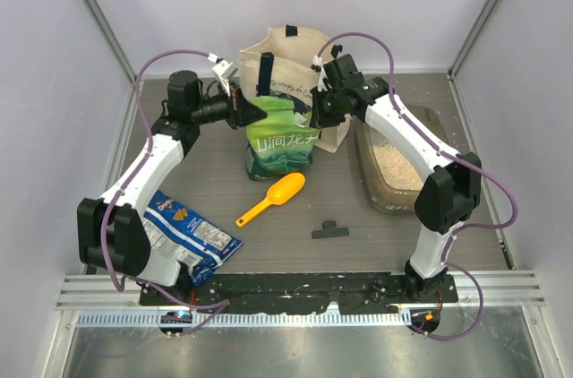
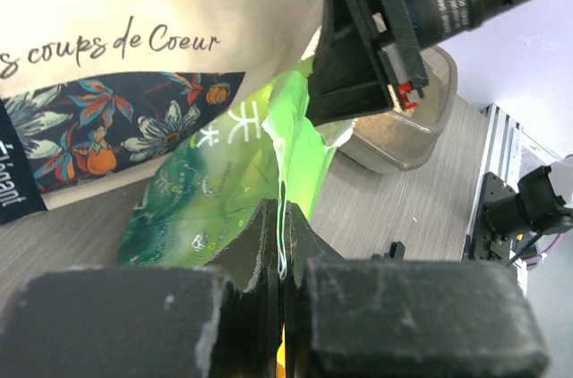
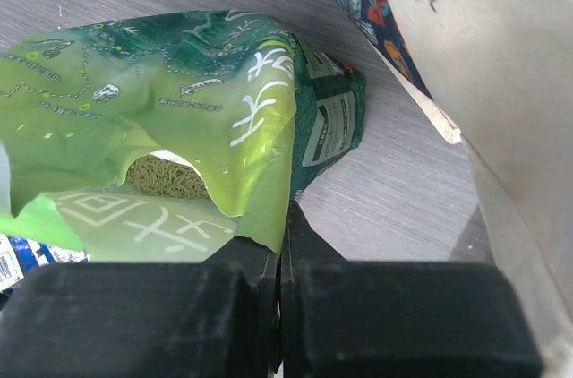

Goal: Fill the litter box with clean litter

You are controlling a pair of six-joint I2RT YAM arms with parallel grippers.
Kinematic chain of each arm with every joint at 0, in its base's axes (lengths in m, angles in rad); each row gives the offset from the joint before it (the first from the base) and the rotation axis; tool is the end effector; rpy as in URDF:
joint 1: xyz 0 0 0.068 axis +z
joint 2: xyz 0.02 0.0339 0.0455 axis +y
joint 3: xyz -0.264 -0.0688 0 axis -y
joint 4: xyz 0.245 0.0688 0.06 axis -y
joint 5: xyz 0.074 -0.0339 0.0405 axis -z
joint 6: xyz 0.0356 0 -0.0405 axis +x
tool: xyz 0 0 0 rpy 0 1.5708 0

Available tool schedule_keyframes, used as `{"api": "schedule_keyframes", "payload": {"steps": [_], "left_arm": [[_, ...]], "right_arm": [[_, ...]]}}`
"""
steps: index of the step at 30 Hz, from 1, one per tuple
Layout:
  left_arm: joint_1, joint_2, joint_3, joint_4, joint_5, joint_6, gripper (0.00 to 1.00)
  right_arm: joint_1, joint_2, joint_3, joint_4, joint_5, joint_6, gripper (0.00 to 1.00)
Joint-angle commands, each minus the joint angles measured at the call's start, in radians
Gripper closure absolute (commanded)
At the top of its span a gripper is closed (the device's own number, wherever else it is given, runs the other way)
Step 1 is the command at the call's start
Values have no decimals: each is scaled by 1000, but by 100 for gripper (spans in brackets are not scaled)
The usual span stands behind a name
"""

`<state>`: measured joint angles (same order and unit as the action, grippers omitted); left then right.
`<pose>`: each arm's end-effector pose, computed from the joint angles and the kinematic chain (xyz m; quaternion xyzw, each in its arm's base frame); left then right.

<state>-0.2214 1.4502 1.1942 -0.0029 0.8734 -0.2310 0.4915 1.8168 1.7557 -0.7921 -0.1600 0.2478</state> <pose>0.3199 -0.1000 0.3468 0.2545 0.7193 -0.4506 0.4634 0.3537 0.1958 0.3323 -0.1413 0.9230 0.1962 0.2993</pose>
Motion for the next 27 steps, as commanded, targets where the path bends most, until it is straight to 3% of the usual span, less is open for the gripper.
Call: {"api": "schedule_keyframes", "payload": {"steps": [1, 8, 14, 15, 17, 18, 20, 27], "left_arm": [[25, 5, 137, 187, -25, 6, 100], [25, 58, 234, 211, -31, -24, 100], [24, 81, 187, 127, 24, 54, 100], [24, 78, 173, 130, 27, 55, 100], [21, 64, 147, 142, 30, 53, 98], [20, 64, 148, 142, 30, 52, 98], [19, 62, 148, 142, 30, 44, 98], [7, 56, 137, 169, 27, 7, 96]], "right_arm": [[-54, -152, 19, -1, 152, 10, 99], [-57, -188, 4, -42, 211, 42, 99], [-80, -179, -96, -15, 82, 51, 96], [-82, -180, -104, -12, 70, 41, 77], [-85, -183, -117, 11, 39, -29, 52], [-88, -183, -116, 17, 40, -54, 47], [-91, -174, -101, 34, 44, -114, 40], [-77, -94, 19, -1, -58, -243, 34]]}}
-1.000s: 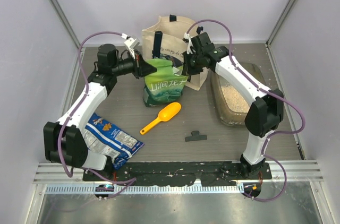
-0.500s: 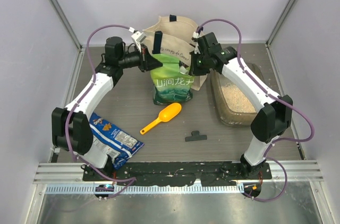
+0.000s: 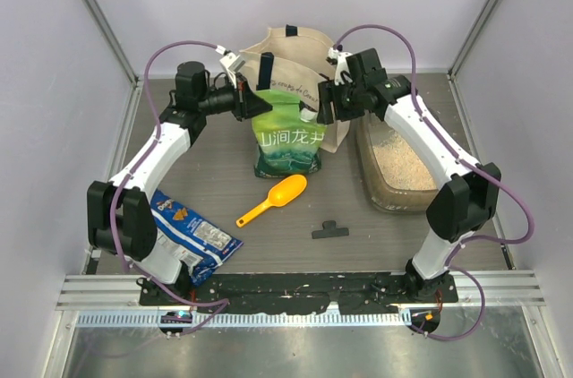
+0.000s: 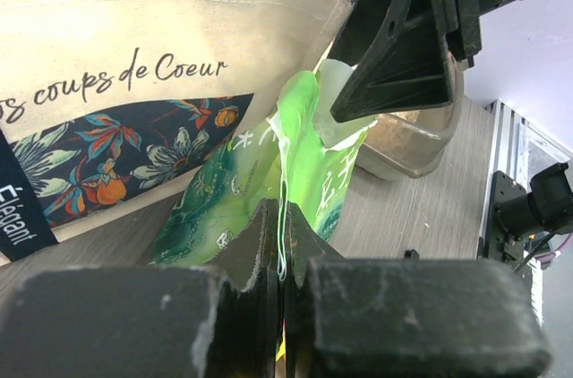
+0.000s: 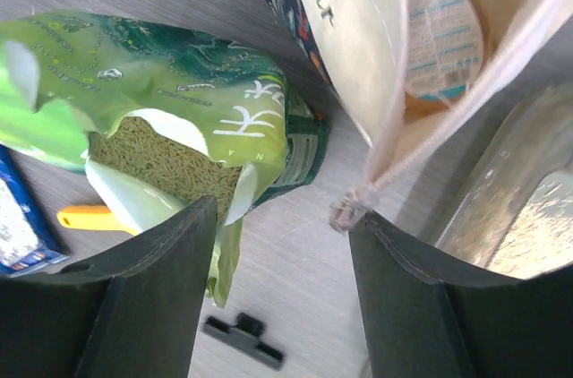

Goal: Fill the litter box with clean litter

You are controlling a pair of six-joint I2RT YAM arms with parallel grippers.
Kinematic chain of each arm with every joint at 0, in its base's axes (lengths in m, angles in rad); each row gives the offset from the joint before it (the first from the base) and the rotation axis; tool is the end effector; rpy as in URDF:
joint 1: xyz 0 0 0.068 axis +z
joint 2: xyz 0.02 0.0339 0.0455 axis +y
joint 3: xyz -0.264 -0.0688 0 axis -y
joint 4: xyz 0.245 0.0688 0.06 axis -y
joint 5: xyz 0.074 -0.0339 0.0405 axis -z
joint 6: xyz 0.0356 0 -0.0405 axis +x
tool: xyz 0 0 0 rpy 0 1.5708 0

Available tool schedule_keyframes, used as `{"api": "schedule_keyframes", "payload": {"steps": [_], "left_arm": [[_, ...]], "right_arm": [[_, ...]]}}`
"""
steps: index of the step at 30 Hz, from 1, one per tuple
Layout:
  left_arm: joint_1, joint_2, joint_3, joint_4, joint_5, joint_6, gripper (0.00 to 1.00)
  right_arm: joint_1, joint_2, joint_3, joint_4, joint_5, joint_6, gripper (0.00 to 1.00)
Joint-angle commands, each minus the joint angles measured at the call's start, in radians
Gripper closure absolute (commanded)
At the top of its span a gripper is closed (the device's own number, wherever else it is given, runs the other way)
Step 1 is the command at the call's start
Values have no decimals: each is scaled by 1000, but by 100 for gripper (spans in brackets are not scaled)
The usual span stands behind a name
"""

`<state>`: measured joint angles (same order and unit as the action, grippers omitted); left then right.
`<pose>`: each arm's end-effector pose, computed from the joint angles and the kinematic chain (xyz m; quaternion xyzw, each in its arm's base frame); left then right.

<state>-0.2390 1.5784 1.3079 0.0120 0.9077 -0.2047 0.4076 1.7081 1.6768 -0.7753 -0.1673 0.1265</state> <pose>0.3498 -0.1141 0.3453 0.2796 0.7074 -0.4595 0.4584 0.3450 0.1554 0.3486 -0.1604 0.9112 0.1728 0.3379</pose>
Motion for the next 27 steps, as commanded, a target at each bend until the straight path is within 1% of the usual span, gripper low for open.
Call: {"api": "schedule_keyframes", "payload": {"steps": [1, 3, 4, 7, 9, 11, 12, 13, 15, 16, 19, 20, 21, 24, 27], "left_arm": [[21, -74, 22, 160, -6, -24, 96], [17, -78, 17, 163, -7, -30, 96], [15, -81, 17, 169, -6, -33, 96], [9, -86, 13, 174, -6, -41, 96], [7, -87, 11, 174, -4, -45, 96], [3, -95, 8, 174, -7, -47, 96], [3, -97, 7, 174, -7, -47, 95], [1, -100, 7, 172, -7, -47, 96], [3, -107, 7, 164, -12, -42, 96], [3, -112, 10, 161, -12, -39, 96], [1, -116, 7, 151, -10, -33, 96], [3, -116, 8, 151, -13, -32, 96], [3, -118, 8, 149, -16, -30, 97], [1, -121, 11, 149, -29, -30, 97], [0, -120, 19, 148, -32, -29, 97]], "right_arm": [[28, 25, 109, -28, -51, -199, 34], [46, 48, 139, -51, -54, -267, 33], [66, 53, 146, -55, -55, -333, 34], [105, 87, 165, -76, -52, -454, 33], [112, 116, 176, -88, -46, -469, 34], [112, 134, 188, -78, -16, -449, 35], [112, 134, 189, -61, 71, -421, 36], [111, 134, 187, -42, 125, -400, 36], [93, 137, 198, -25, 163, -360, 37], [82, 137, 214, -25, 213, -341, 38], [36, 140, 242, -54, 221, -285, 44], [30, 140, 244, -80, 226, -280, 49], [19, 137, 245, -96, 226, -274, 51], [10, 130, 245, -177, 216, -268, 53], [4, 94, 206, -205, 181, -260, 52]]}}
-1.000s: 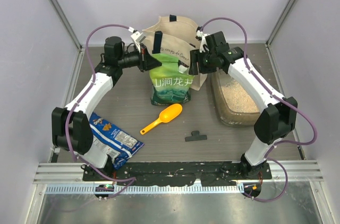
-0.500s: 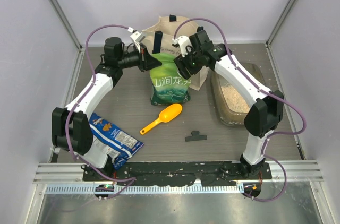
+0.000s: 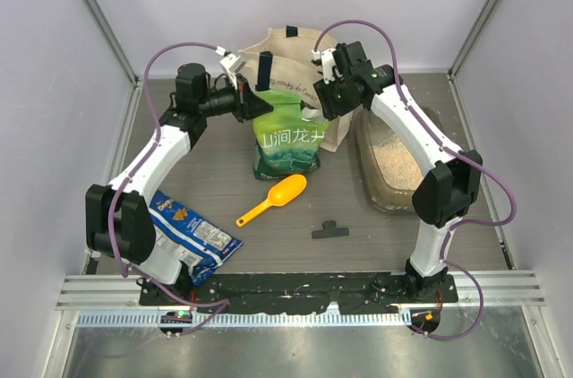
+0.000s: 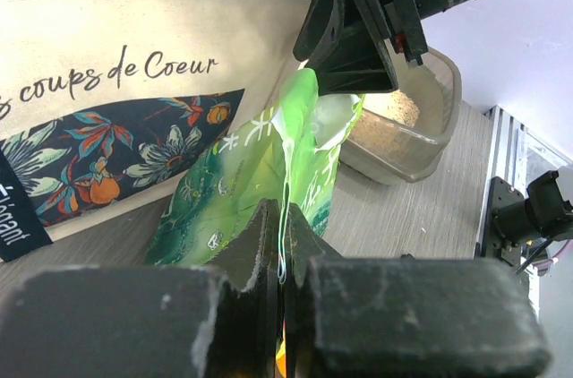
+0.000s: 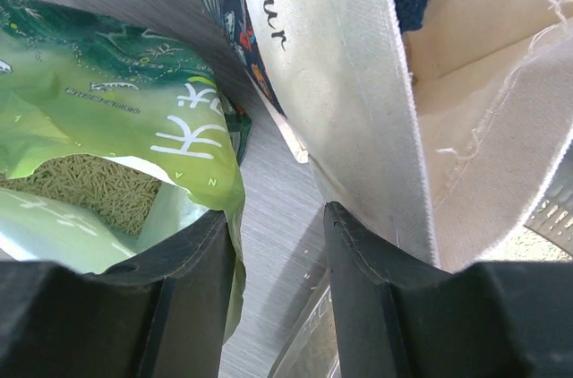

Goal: Fill the litter box with clean litter

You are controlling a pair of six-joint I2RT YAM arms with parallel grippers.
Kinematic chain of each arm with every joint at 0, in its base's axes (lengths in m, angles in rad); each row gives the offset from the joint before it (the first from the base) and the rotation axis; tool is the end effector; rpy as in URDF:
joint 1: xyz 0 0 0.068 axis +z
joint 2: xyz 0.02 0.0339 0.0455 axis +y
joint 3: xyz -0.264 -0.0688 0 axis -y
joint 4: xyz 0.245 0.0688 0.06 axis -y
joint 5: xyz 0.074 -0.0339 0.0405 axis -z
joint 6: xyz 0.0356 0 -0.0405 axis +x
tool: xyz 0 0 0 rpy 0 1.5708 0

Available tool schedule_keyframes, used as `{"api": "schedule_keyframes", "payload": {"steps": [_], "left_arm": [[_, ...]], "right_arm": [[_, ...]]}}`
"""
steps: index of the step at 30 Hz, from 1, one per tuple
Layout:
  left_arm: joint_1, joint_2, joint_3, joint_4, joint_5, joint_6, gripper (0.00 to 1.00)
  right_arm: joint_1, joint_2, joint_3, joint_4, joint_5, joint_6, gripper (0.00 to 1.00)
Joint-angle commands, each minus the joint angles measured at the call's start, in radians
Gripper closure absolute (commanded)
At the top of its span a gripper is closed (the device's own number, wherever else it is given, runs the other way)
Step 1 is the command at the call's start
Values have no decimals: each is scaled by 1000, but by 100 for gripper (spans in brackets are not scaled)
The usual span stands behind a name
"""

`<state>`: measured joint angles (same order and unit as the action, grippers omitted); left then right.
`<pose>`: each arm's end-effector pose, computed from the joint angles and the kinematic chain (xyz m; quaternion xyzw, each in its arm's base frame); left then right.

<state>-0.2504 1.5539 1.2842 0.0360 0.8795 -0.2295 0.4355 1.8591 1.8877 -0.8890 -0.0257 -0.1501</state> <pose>0.3437 -0.1162 0.3476 0.2713 0.7073 -0.4578 0.4654 0.3711 0.1737 0.3505 -0.2749 0.8963 0.0614 0.3425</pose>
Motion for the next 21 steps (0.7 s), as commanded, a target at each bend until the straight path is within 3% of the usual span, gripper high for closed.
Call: {"api": "schedule_keyframes", "payload": {"steps": [1, 4, 5, 6, 7, 9, 13, 17, 18, 21], "left_arm": [[8, -95, 44, 123, 2, -5, 96], [2, -91, 46, 123, 10, -13, 85], [2, -91, 47, 123, 9, -14, 75], [2, -91, 52, 122, 3, -14, 57], [2, -104, 58, 99, -17, -14, 52], [2, -138, 67, 49, -74, 37, 1], [2, -276, 46, -221, -73, 304, 0], [-1, -383, -8, -824, 1, 750, 0], [-4, -393, -41, -897, -14, 883, 0], [-12, -402, -110, -1019, -65, 989, 0]], "right_arm": [[-30, -72, -21, -87, -20, 23, 51], [-30, -77, -13, -67, -118, 52, 47], [-30, -71, -1, -64, -152, 58, 46], [-29, -69, 11, -56, -181, 69, 45], [-30, -67, 34, -41, -192, 82, 43], [-30, -57, 69, -37, -207, 83, 42], [-30, -43, 83, -33, -198, 72, 39], [-30, -35, 80, -30, -203, 73, 39], [-32, -34, 80, -27, -204, 73, 39], [-34, -35, 74, -21, -204, 75, 39]]}}
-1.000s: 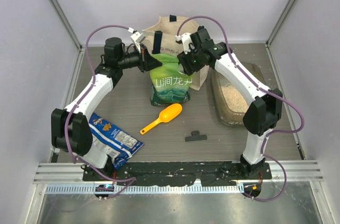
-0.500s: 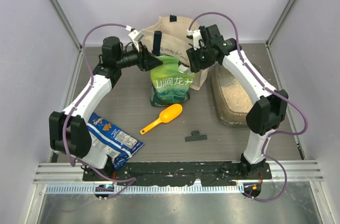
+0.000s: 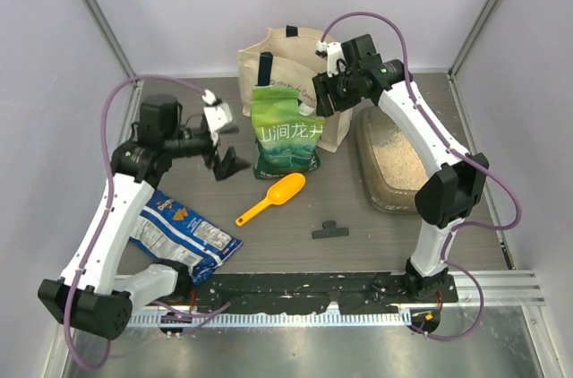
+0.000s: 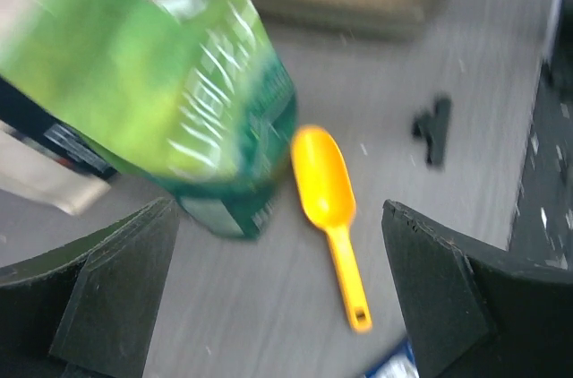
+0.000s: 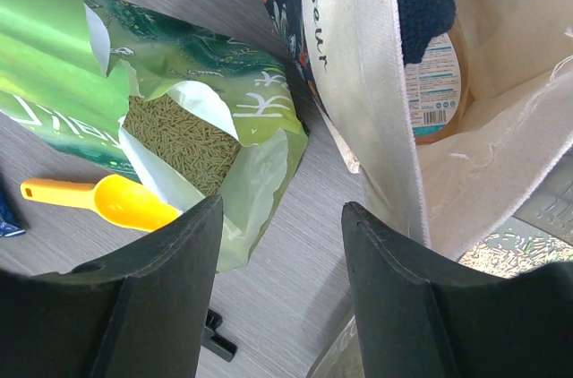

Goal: Fill the litter box with clean litter

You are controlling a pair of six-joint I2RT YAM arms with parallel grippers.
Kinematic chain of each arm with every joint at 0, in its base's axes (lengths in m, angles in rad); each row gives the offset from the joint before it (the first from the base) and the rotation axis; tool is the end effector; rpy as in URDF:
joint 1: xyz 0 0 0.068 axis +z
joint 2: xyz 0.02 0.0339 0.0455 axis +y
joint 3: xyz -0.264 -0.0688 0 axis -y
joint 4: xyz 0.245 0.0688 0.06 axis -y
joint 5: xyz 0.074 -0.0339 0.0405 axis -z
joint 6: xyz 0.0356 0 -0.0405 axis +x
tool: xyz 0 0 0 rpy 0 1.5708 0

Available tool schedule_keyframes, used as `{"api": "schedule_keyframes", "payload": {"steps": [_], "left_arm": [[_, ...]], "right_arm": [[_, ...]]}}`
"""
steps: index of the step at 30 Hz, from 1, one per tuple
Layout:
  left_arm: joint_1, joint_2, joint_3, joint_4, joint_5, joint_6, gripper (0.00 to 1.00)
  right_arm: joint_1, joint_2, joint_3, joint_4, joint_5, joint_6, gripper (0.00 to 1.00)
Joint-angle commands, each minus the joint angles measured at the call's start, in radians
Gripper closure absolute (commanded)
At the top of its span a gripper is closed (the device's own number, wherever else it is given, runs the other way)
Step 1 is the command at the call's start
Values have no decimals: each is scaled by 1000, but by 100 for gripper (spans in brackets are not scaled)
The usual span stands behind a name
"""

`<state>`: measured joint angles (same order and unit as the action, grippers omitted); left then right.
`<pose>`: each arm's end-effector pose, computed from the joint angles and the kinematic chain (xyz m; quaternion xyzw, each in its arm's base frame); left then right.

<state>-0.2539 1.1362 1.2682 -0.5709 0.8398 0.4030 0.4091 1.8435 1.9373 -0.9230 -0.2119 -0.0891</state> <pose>0.2182 -0.0840 0.4031 0.4555 0.6590 -0.3067 0.5139 0.3667 0.1671 0.3702 -0.2656 0.8888 0.1547 0.3400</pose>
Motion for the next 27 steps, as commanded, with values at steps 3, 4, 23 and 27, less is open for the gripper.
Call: {"api": "schedule_keyframes", "payload": {"steps": [3, 4, 23, 27], "left_arm": [[-13, 42, -160, -399, -42, 363, 8], [-16, 49, -182, -367, -47, 343, 10], [-304, 255, -538, 202, -499, 163, 21], [-326, 266, -546, 256, -519, 120, 26]], "right_arm": [[-10, -23, 17, 19, -26, 20, 39], [-10, -24, 17, 21, -26, 22, 39], [-15, -59, 48, 39, 0, 11, 39], [-15, -75, 20, 44, 6, 8, 39]]}}
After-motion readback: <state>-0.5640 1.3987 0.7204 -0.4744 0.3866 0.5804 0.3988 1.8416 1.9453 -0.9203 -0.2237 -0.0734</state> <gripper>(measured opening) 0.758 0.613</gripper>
